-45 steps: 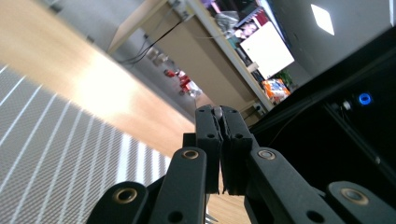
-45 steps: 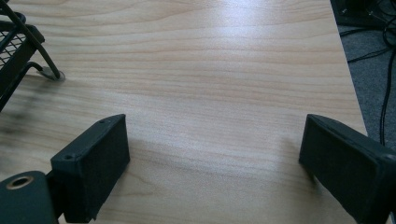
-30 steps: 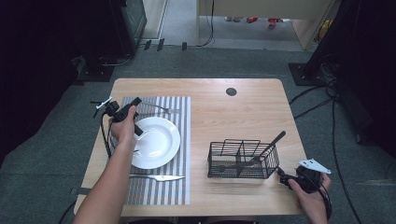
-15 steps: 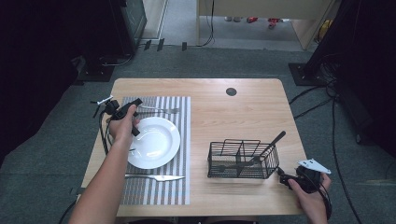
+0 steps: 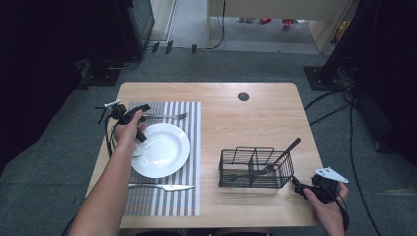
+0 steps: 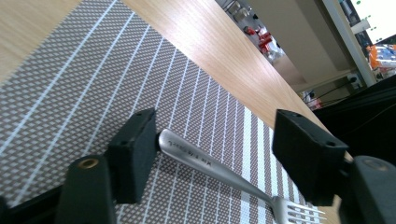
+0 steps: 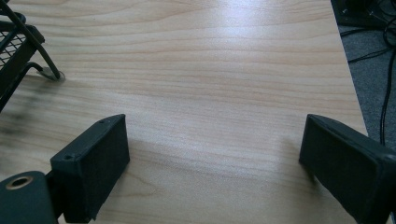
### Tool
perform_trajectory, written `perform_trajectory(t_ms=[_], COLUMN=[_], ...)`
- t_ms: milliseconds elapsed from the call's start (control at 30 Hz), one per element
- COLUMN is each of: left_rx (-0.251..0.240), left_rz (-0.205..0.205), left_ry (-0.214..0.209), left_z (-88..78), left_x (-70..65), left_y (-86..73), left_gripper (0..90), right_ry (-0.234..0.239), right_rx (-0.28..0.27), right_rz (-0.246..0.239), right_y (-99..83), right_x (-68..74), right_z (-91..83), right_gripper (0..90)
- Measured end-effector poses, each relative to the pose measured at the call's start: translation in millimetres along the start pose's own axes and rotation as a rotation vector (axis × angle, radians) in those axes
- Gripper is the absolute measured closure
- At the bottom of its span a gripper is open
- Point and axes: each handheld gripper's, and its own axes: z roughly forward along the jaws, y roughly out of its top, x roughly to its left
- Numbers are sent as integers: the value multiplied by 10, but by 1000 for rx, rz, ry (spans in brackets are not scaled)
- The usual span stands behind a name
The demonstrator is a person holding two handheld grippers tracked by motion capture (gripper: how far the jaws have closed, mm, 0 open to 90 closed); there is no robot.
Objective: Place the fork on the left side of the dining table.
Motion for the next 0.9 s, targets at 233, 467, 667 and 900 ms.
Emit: perform_trajectory(t_ms=[233, 467, 667, 900], left_rx=[-3, -22, -41, -40], left_rz=[28, 73, 118, 199], left_ry=[35, 86, 121, 121], left_z=[27, -24, -113, -262], left_x=[-16, -27, -74, -188], left_y=[34, 61, 95, 111], left_gripper=[240, 190, 189, 167], right_ry=[1, 1, 1, 0], right_rx=[-1, 1, 0, 0], right_rz=[-2, -1, -3, -2], right_y=[2, 3, 3, 3], right_x=[-1, 0, -1, -1], right_z=[3, 3, 4, 4], right_gripper=[76, 76, 76, 76])
